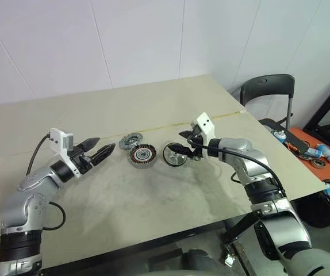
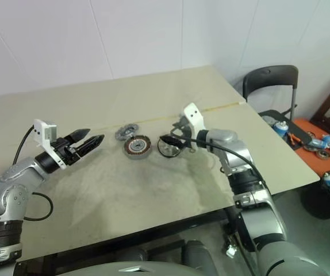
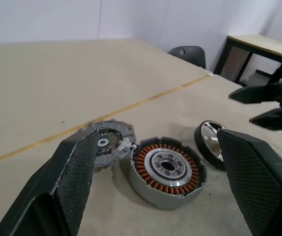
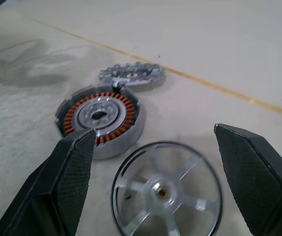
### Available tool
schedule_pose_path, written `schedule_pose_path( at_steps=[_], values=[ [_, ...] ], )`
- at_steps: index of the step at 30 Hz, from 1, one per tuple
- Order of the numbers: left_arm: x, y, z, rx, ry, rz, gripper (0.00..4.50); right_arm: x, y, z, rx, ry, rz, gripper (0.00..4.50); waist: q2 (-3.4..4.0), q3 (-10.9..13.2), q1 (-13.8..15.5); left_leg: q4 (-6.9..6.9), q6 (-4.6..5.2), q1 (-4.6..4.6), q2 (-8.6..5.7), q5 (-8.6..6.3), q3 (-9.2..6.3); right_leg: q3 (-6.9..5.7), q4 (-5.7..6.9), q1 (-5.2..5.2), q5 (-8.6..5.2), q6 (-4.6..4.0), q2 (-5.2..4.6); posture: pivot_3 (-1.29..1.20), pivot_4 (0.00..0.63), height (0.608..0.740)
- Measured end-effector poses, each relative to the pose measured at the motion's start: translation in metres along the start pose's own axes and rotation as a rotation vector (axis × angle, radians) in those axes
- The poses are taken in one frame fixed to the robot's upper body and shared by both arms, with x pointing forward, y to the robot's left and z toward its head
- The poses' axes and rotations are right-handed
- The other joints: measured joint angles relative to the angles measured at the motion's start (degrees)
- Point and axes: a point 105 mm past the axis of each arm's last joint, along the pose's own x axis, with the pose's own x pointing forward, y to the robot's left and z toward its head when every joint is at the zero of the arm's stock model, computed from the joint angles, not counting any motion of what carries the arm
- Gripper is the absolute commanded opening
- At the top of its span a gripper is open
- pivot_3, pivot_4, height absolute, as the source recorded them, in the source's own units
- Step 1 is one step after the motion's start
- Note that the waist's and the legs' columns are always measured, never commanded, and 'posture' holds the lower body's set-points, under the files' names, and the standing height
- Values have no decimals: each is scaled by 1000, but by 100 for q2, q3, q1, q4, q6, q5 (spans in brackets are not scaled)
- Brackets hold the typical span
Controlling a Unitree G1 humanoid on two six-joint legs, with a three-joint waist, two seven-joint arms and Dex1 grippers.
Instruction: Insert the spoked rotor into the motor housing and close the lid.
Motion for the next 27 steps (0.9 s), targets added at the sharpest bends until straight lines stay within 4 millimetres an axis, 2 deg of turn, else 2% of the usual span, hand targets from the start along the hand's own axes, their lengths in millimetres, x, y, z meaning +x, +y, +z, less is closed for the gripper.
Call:
schedule_pose_path(
  at_steps=[12,21,25,27],
  values=[
    [1,2,-1,8,0,7,4069,-3,-3,1,-11,3,-9,4055,0,0,5,1,0,1,0,0,0,0,0,1,0,0,0,0,0,740],
    [0,1,-3,2,-8,9,4069,-2,-1,10,-32,-7,13,4055,-1,0,4,1,0,1,0,0,0,0,0,1,0,0,-1,0,0,740],
    [-1,1,-5,-2,-4,13,4069,4,7,9,-71,18,68,4055,0,0,-4,1,0,2,0,0,0,0,2,1,0,0,0,0,0,740],
    [-1,1,-4,-1,-4,15,4069,14,19,12,-138,43,138,4055,0,0,-24,1,-1,5,1,1,2,0,5,1,0,0,2,0,0,740]
  ],
)
